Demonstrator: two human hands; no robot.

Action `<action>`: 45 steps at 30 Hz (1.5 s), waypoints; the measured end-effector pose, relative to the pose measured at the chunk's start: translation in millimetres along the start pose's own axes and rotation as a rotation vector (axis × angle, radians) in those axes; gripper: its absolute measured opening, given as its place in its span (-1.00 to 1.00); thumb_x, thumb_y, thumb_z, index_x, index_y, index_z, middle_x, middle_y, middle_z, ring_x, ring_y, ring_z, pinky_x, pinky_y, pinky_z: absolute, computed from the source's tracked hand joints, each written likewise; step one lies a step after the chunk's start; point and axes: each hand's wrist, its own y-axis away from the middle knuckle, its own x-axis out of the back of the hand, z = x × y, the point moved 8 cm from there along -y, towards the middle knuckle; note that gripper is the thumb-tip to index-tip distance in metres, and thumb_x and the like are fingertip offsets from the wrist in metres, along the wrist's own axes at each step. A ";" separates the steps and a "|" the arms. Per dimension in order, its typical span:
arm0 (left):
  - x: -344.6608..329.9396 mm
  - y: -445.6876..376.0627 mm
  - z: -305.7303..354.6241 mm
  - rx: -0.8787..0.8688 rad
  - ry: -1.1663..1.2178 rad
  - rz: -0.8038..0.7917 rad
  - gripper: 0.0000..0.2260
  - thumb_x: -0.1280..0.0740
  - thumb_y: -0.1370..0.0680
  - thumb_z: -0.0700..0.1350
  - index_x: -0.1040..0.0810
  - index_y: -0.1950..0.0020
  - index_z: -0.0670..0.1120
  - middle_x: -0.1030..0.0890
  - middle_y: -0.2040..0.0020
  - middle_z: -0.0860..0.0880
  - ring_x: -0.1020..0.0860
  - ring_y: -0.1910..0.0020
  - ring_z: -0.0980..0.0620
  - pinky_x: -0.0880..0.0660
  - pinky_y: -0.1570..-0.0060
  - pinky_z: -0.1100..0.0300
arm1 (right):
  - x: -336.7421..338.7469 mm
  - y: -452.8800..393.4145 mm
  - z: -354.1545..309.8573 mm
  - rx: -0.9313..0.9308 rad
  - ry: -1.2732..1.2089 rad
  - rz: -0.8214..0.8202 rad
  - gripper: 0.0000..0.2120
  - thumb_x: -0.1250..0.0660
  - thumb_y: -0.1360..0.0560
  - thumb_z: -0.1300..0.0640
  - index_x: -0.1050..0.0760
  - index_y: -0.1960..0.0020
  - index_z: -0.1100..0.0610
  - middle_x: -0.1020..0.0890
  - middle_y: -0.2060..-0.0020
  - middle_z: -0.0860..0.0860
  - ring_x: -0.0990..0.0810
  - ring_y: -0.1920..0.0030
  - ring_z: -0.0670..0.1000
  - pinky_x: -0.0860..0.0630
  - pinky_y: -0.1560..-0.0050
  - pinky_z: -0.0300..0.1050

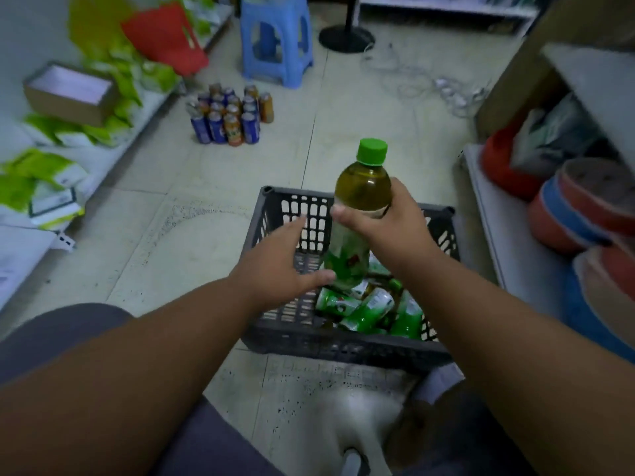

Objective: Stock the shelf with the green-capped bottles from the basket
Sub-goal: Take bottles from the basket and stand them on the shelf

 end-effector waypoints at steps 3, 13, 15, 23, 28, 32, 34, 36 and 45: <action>8.2 17.2 51.7 -0.061 0.096 0.040 -0.07 -0.49 -0.37 0.29 -0.12 -0.61 0.08 -0.30 -0.56 0.05 -0.32 -0.48 0.06 -0.33 -0.43 -0.01 | 40.9 30.9 -33.8 0.082 0.001 0.130 -0.51 -0.55 -0.28 -0.22 -0.53 -0.10 -0.05 -0.67 0.07 -0.13 -0.65 0.07 -0.19 -0.62 0.00 -0.07; -9.8 52.6 194.5 -0.343 0.400 -0.005 -0.30 -0.53 -0.36 0.18 -0.36 -0.44 0.12 -0.51 -0.29 0.19 -0.48 -0.27 0.20 -0.42 -0.22 0.21 | 165.4 117.1 -80.9 0.154 0.035 0.470 -0.50 -0.51 -0.33 -0.25 -0.51 -0.16 -0.04 -0.66 0.06 -0.14 -0.64 0.06 -0.22 -0.62 -0.03 -0.08; -19.3 54.6 220.3 -0.400 0.416 -0.038 -0.19 -0.51 -0.28 0.29 -0.34 -0.46 0.11 -0.51 -0.32 0.16 -0.48 -0.29 0.19 -0.46 -0.25 0.15 | 189.4 138.3 -83.0 0.128 0.058 0.550 -0.50 -0.53 -0.34 -0.21 -0.47 -0.17 -0.04 -0.64 0.05 -0.14 -0.64 0.05 -0.20 -0.62 -0.02 -0.11; -63.3 79.9 350.8 -0.700 0.343 -0.211 -0.03 -0.44 -0.18 0.45 -0.27 -0.52 0.12 -0.45 -0.40 0.12 -0.42 -0.36 0.14 -0.42 -0.35 -0.01 | 293.8 254.3 -94.3 0.023 0.194 0.899 -0.45 -0.56 -0.30 -0.20 -0.40 -0.14 -0.04 -0.62 0.06 -0.13 -0.62 0.07 -0.17 -0.61 0.01 -0.11; -119.4 110.8 439.9 -0.915 0.257 -0.379 -0.21 -0.52 -0.29 0.31 -0.35 -0.43 0.11 -0.49 -0.30 0.10 -0.49 -0.25 0.12 -0.51 -0.20 0.08 | 355.0 329.3 -75.9 -0.057 0.208 1.134 -0.43 -0.55 -0.28 -0.23 -0.42 -0.14 -0.02 -0.64 0.07 -0.11 -0.65 0.08 -0.13 -0.64 -0.03 0.03; -176.0 129.8 493.2 -1.045 0.224 -0.485 -0.28 -0.53 -0.32 0.28 -0.36 -0.39 0.15 -0.48 -0.30 0.11 -0.48 -0.26 0.12 -0.49 -0.20 0.10 | 396.2 378.2 -53.9 -0.144 0.245 1.268 -0.42 -0.56 -0.31 -0.20 -0.40 -0.19 -0.04 -0.61 0.06 -0.17 -0.59 0.06 -0.24 -0.57 -0.02 -0.20; -210.5 132.5 514.9 -1.077 0.160 -0.559 -0.20 -0.49 -0.29 0.36 -0.32 -0.44 0.14 -0.44 -0.36 0.10 -0.44 -0.32 0.10 -0.47 -0.26 0.05 | 417.7 396.6 -37.3 -0.190 0.260 1.322 -0.42 -0.56 -0.31 -0.20 -0.39 -0.19 -0.06 -0.60 0.06 -0.20 -0.58 0.05 -0.26 -0.53 -0.02 -0.23; -243.7 130.3 536.4 -1.125 0.057 -0.565 -0.04 -0.41 -0.24 0.48 -0.25 -0.53 0.10 -0.38 -0.46 0.08 -0.38 -0.40 0.08 -0.42 -0.34 -0.02 | 439.3 409.4 -17.0 -0.237 0.283 1.367 -0.41 -0.56 -0.31 -0.22 -0.39 -0.20 -0.06 -0.60 0.05 -0.22 -0.56 0.04 -0.26 -0.52 -0.02 -0.22; -361.7 98.3 583.3 -1.219 -0.315 -0.518 0.10 -0.32 -0.22 0.55 -0.18 -0.58 -0.07 -0.31 -0.54 -0.09 -0.32 -0.46 -0.07 -0.31 -0.43 -0.02 | 509.8 420.2 73.6 -0.370 0.222 1.494 -0.31 -0.57 -0.28 -0.21 -0.36 -0.29 -0.05 -0.59 -0.06 -0.16 -0.59 -0.07 -0.07 -0.57 -0.13 -0.02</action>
